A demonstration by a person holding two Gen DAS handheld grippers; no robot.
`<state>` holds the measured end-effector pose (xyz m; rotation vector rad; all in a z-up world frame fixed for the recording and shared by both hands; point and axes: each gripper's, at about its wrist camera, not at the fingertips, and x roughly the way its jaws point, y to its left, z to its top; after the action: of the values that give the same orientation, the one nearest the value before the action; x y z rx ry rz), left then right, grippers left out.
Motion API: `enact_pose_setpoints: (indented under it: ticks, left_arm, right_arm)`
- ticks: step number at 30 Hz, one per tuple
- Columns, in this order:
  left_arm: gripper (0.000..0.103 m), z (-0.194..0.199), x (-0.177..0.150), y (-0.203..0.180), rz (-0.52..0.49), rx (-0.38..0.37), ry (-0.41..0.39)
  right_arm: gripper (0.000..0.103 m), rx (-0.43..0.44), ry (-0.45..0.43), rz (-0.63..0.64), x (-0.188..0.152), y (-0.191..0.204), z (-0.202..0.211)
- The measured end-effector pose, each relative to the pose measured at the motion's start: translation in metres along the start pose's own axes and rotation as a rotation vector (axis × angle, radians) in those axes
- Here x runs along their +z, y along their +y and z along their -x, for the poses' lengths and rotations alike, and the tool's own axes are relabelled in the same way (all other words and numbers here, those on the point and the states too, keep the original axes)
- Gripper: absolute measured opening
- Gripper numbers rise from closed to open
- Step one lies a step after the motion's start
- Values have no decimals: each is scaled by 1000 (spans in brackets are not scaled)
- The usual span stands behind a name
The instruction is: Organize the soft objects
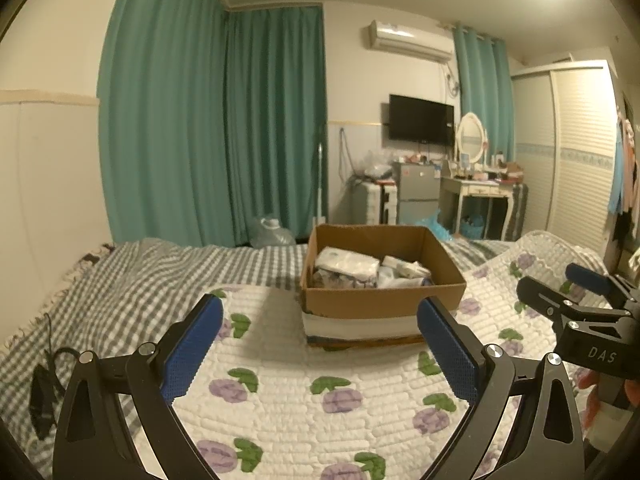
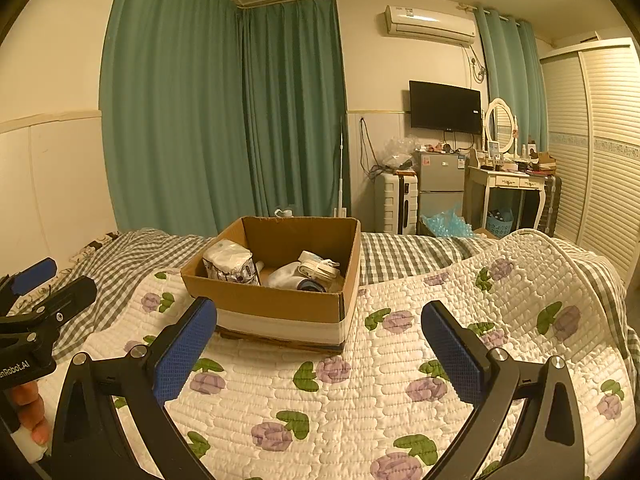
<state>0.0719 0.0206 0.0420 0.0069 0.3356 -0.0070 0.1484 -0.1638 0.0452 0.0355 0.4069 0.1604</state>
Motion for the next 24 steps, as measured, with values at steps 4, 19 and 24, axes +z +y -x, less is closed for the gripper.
enact_pose_setpoints:
  ticks: [4, 19, 24]
  left_arm:
    - [100, 0, 0, 0, -1, 1, 0]
    - [100, 0, -4, -1, -1, 11, 5]
    - [100, 0, -4, -2, -5, 15, 5]
  right_arm:
    - [103, 1, 1, 0, 0, 0, 0]
    - [103, 0, 7, 1, -5, 0, -2]
    - [103, 0, 10, -1, -8, 1, -4]
